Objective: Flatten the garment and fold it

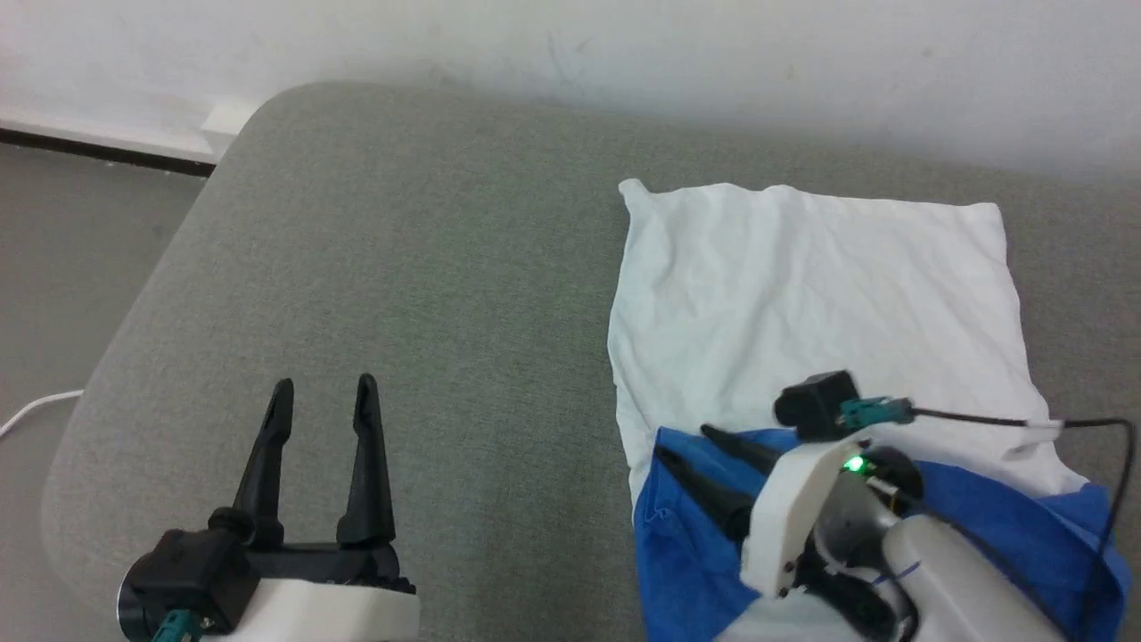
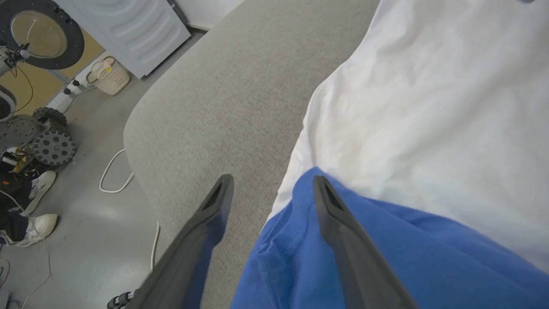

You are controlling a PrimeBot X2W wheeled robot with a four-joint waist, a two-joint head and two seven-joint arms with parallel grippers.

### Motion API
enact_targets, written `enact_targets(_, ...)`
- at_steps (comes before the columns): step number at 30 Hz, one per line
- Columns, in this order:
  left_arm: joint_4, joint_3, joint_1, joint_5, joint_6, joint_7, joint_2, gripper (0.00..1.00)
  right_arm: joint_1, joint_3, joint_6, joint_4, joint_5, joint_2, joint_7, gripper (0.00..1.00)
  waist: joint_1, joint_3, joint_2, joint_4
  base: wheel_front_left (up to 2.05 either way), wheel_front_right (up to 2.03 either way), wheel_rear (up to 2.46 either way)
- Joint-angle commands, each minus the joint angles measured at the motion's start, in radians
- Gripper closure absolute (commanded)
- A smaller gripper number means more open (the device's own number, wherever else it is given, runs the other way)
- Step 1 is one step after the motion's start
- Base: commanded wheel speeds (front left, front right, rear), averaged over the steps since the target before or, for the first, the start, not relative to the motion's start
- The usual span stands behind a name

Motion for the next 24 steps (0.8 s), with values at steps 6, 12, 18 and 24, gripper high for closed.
enact_targets(6, -0.023, -0.003, -0.013, 0.008, 0.000, 0.017, 0.012, 0.00, 0.036, -0.258, -0.001, -0.218, 0.028, -0.136, -0.033, 0.00, 0.0000, -0.025, 0.0000, -0.078, 0.00, 0.00, 0.00)
enact_targets(12, -0.023, -0.015, -0.009, 0.012, 0.003, 0.018, 0.009, 0.00, 0.170, -0.587, -0.001, -0.378, -0.119, -0.136, -0.093, 0.00, 0.0000, -0.023, 0.0000, -0.117, 0.00, 0.00, 0.00)
enact_targets(18, -0.009, -0.030, 0.001, 0.022, 0.010, 0.016, 0.005, 0.00, 0.311, -0.789, -0.001, -0.536, -0.245, -0.020, -0.122, 0.00, 0.0000, -0.013, 0.0000, -0.134, 0.00, 0.00, 0.00)
enact_targets(24, -0.002, -0.053, 0.007, 0.023, 0.017, 0.017, -0.012, 0.00, 0.440, -0.867, -0.001, -0.657, -0.308, 0.100, -0.130, 0.00, 0.0000, 0.004, 0.0000, -0.150, 0.00, 0.00, 0.00)
